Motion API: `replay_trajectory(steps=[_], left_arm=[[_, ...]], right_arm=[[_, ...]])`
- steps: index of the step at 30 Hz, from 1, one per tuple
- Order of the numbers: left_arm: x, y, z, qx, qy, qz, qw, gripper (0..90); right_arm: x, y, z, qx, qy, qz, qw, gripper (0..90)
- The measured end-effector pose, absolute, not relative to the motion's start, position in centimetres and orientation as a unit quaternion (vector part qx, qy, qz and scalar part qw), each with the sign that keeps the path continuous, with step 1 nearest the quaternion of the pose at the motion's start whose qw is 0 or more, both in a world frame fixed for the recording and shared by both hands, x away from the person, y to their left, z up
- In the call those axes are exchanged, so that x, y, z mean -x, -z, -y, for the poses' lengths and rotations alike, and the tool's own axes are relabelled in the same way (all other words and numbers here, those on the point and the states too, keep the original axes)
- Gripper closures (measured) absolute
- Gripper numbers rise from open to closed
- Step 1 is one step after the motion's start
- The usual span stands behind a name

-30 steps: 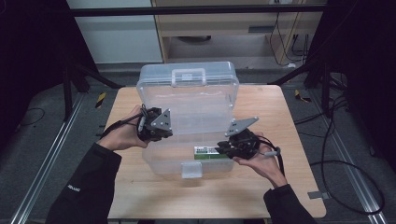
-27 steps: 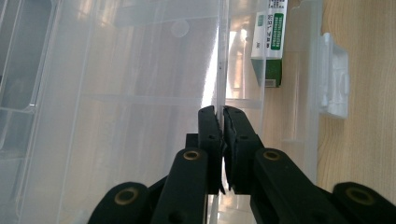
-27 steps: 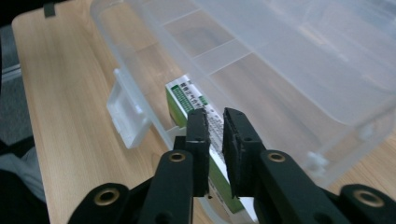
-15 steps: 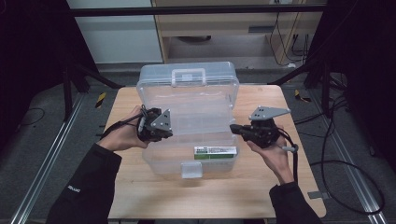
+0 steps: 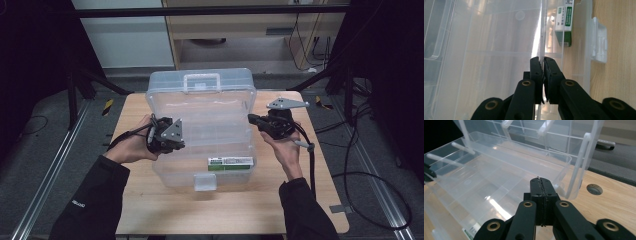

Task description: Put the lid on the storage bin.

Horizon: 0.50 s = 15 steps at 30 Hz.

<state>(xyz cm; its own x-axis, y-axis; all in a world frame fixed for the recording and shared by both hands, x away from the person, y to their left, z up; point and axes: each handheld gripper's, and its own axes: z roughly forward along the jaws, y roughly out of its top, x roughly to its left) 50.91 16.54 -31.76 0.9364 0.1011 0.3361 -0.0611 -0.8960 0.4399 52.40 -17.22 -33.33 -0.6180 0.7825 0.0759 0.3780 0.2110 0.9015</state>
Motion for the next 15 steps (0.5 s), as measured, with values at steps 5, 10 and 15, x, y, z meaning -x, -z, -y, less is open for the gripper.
replay_trajectory(steps=[5, 10, 15], left_arm=[[-50.86, 31.72, -16.45, -0.959, -0.178, -0.008, 0.221, 85.6], [-50.74, 31.80, -16.34, -0.960, -0.177, -0.005, 0.216, 85.5], [-50.62, 31.90, -16.35, -0.961, -0.176, -0.003, 0.216, 85.3]], right_arm=[[-52.68, 33.39, 17.30, -0.395, -0.499, -0.743, 0.207, 90.0], [-52.74, 33.29, 17.51, -0.399, -0.499, -0.740, 0.210, 90.0], [-52.84, 33.31, 17.53, -0.401, -0.499, -0.739, 0.209, 90.0]])
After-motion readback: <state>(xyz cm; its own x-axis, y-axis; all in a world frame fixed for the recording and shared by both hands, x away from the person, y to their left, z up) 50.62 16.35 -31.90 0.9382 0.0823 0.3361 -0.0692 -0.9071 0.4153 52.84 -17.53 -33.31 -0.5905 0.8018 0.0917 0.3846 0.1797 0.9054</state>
